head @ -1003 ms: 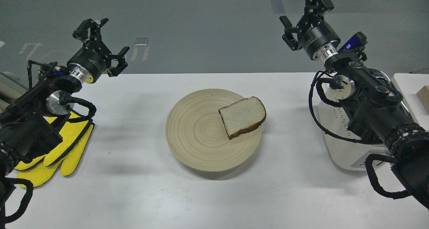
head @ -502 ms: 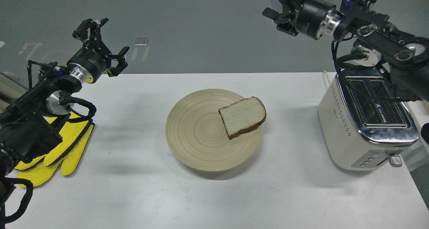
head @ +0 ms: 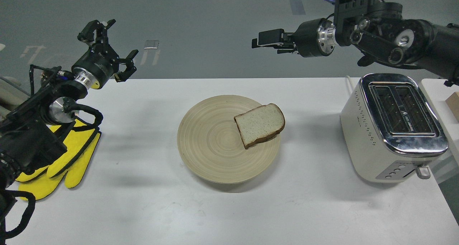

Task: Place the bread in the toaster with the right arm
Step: 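Move the right gripper up and over toward the bread slice on the plate, then lower the right gripper onto the bread slice's top edge and close it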

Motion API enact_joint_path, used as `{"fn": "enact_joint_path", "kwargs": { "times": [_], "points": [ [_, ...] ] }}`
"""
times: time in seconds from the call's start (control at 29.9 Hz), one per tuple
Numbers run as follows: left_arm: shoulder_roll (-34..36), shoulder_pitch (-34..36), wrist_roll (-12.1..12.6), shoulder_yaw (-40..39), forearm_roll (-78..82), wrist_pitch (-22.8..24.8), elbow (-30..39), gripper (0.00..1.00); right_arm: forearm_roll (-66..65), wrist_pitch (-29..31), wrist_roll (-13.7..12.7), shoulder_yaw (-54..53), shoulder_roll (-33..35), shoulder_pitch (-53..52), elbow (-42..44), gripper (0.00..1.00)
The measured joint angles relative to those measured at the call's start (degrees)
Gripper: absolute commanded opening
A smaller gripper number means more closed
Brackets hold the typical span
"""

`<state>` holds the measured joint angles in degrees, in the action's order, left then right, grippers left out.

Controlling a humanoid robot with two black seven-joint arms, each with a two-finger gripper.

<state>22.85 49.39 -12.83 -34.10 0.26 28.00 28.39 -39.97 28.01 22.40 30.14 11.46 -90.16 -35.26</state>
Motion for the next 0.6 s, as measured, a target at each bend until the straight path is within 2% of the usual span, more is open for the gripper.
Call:
{"fn": "enact_joint_path", "kwargs": {
  "times": [0.23,0.6],
  "points": [
    [0.0,0.0,0.0,0.0,0.0,0.0,0.0,1.0,-2.1,0.0,0.4,6.1,-4.8,1.6,4.2,1.0],
    [0.0,0.0,0.0,0.0,0.0,0.0,0.0,1.0,-2.1,0.0,0.5,7.3,-8.9,7.4,8.7,1.0]
  ]
}}
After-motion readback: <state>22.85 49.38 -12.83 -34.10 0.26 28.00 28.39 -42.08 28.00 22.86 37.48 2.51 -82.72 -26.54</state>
